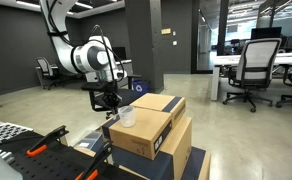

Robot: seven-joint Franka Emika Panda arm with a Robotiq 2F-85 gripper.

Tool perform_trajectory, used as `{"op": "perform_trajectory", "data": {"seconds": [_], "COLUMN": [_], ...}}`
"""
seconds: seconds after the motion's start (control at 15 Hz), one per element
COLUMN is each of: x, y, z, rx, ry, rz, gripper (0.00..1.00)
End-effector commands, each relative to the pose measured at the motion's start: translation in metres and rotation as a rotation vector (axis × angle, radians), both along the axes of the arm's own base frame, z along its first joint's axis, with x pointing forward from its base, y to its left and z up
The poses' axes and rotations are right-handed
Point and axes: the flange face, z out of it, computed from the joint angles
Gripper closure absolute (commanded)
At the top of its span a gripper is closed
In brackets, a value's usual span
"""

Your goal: Twist the water jug around

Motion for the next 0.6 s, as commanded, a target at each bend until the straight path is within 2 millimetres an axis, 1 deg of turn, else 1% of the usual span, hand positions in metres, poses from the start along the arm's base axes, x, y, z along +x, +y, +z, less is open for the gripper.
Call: {"op": "perform_trajectory", "data": {"seconds": [0.0,0.53], "x": [0.003,0.000], "y": [0.000,0.012], "z": [-0.002,-0.003], "rx": [-0.006,-0.013], "ry": [-0.012,-0.015], "rz": [0.007,0.036], "gripper": [0.94,0.94]}}
